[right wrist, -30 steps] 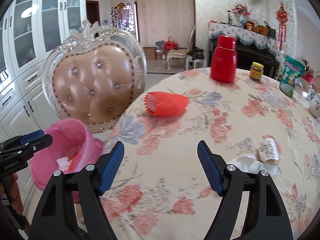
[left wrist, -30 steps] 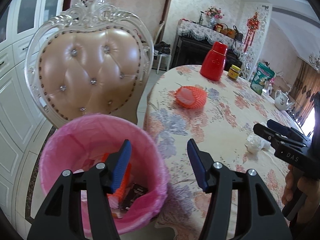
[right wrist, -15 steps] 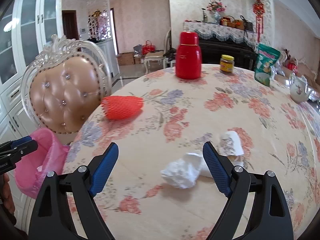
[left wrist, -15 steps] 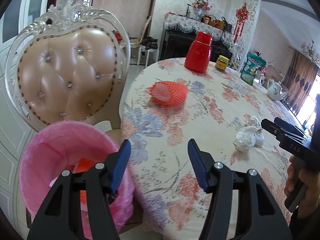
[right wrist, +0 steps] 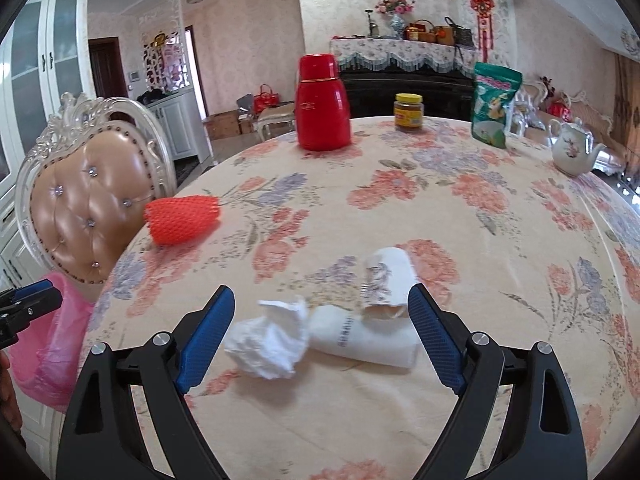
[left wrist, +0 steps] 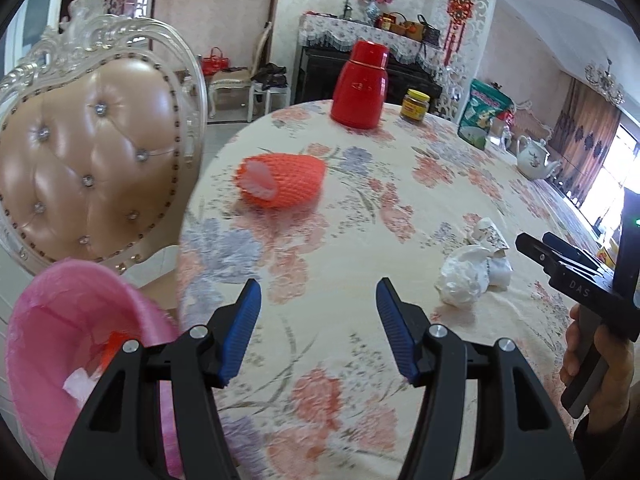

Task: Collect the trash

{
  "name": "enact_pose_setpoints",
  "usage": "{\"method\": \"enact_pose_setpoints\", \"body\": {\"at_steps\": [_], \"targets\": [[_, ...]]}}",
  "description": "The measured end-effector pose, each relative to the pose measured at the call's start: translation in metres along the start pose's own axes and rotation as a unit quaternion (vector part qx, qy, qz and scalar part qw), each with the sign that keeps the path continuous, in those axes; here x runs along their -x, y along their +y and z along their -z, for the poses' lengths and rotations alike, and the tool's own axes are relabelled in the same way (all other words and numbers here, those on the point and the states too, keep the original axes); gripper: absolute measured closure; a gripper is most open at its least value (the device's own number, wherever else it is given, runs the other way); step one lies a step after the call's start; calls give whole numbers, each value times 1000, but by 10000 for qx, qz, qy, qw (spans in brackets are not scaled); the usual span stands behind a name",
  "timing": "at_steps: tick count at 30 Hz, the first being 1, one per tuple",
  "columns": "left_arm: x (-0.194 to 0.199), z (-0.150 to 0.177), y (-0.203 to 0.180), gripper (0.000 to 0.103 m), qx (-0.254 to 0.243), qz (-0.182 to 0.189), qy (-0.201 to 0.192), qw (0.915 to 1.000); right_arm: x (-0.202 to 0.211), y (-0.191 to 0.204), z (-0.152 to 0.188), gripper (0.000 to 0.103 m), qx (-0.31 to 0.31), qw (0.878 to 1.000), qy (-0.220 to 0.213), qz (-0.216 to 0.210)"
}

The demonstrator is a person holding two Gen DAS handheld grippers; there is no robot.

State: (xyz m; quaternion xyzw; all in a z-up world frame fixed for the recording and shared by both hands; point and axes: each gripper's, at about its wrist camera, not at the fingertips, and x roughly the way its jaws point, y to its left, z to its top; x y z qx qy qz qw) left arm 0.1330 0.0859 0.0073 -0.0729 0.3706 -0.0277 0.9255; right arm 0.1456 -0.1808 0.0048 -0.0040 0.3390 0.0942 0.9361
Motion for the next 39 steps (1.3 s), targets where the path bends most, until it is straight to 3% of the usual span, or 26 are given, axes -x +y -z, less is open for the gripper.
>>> {"method": "enact_pose_setpoints", "body": {"at_steps": [12,15,20,34,36,39], "targets": [[-55,-5,-65,45,-358,510,283,9977,-16,-47,8,20,-285,9993,148,188],[-67,-5,-79,37,-439,636,321,9965,-19,-55,9,20,-309,9992,176,200],[-89,-5,-102,36,-615,817,470,9936,-24,-64,12,20,-363,9988,215,246],[-141,5,-138,36,-848,1228,902,9847,-38,-81,12,18,-586,9972,335,313],[-147,5,-139,37,-859,1255,957,9837,-39,-80,13,18,-583,9973,359,279],[-156,5,-136,55,-832,1339,1076,9816,-42,-73,13,18,-484,9977,408,241]]}}
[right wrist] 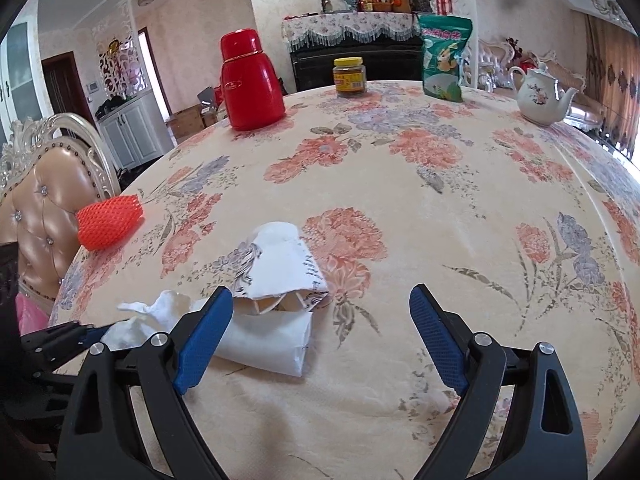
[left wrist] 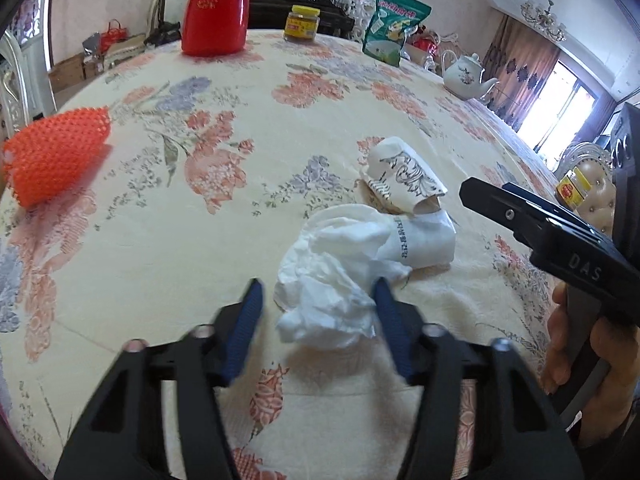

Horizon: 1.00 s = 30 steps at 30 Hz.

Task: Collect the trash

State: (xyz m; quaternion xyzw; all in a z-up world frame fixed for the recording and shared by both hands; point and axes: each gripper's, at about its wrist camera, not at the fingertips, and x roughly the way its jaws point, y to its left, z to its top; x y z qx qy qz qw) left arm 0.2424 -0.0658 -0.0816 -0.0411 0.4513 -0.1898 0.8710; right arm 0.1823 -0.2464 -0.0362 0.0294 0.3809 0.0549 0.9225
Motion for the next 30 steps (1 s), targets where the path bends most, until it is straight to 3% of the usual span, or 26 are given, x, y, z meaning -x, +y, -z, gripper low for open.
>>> {"method": "enact_pose_setpoints", "body": {"at_steps": [2,5,15,30], "targets": [[-2,1,1,71,-16,56,46,10000,-1,4,0,18,48,10000,23,1],[2,2,5,75,7,71,17,10000,-5,12,2,18,85,9999,95,-46],[29,2,31,78,213,-210,-243,9993,-19,38,7,18,0,9995,329,4],[49,9,50,78,367,-244,-396,9982,-40,58,15,18,-23,9970,705,303]]}}
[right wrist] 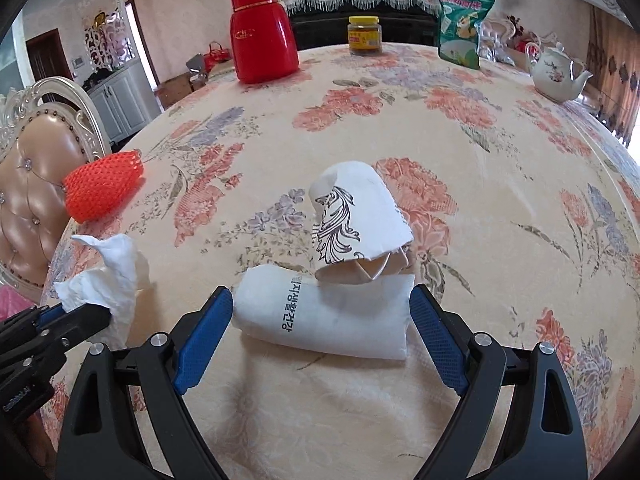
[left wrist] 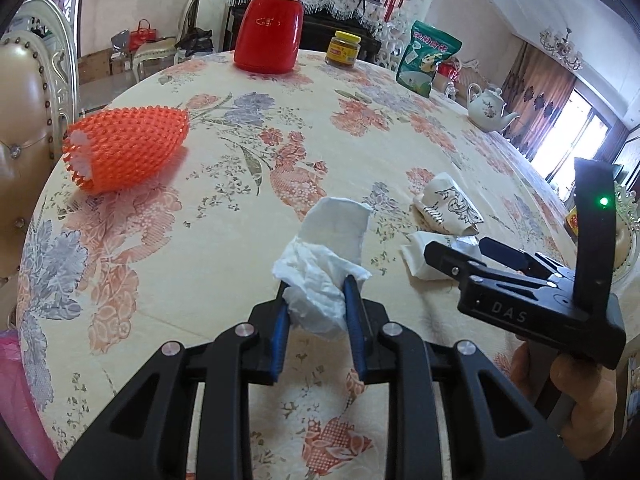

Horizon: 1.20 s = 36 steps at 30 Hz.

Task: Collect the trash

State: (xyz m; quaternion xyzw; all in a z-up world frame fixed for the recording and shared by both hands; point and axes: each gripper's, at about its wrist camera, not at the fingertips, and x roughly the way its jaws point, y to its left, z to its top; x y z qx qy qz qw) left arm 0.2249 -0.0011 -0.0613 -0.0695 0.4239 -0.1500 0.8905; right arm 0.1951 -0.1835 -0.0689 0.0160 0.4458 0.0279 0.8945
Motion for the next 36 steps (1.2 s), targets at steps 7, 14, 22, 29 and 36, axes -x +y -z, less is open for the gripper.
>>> {"method": "enact_pose_setpoints", "body": {"at_steps": [7,14,22,29,36], "targets": [[0,1,-1,78,0,24,48,10000,-7,1,1,18,18,9999,105,51],[0,1,-2,78,12,30,45,10000,-8,-2,1,18,-5,9998,209,-23],[18,3,0,78,20,-63,-73,10000,5,3,1,22,33,10000,42,-5],[41,9,5,78,83,-191,-228,9995,33,12,-2,22,90,9994,-341,-48],[75,16,9,78,96,-338,-428,9985,66,22,-1,22,239,9971,-714,-115]]}}
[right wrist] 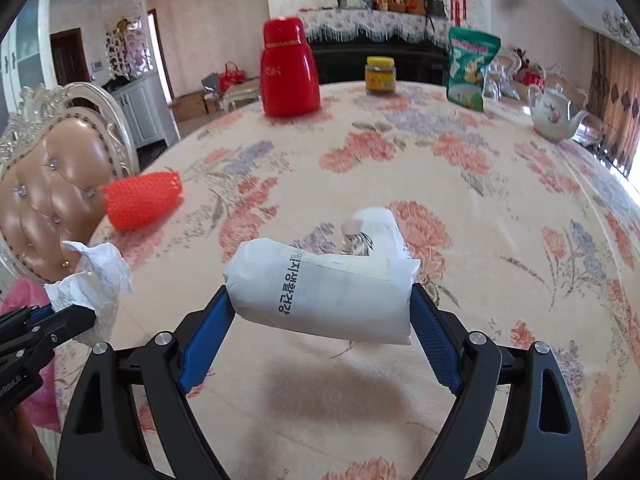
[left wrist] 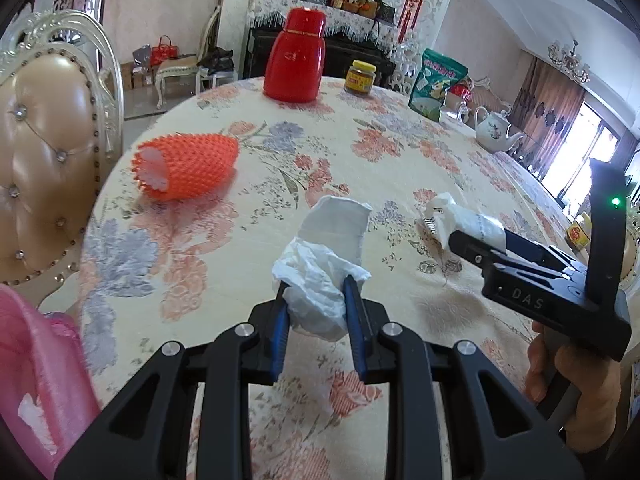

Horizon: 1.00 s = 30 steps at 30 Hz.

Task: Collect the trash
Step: 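Grasp the white tissue with the left gripper while the right gripper grasps the white paper roll, then carry tissue and paper roll over the pink wastebasket and open both grippers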

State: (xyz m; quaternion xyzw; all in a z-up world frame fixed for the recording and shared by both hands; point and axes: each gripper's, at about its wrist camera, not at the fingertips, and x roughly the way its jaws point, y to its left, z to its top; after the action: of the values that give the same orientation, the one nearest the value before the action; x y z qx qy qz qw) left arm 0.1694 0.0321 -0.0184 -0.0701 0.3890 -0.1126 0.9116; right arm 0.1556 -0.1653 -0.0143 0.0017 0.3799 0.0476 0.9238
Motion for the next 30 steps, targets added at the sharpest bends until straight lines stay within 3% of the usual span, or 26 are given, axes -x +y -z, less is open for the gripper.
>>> {"method": "enact_pose_setpoints", "body": {"at_steps": [8,30], "targets": [[41,7,10,78,37,-179,-248,9995,37,16,-3,22,174,9989,-388,-183],[138,39,85,78,545,-771,-802,9923,87,81,7,22,640,9939,-521,-727]]}}
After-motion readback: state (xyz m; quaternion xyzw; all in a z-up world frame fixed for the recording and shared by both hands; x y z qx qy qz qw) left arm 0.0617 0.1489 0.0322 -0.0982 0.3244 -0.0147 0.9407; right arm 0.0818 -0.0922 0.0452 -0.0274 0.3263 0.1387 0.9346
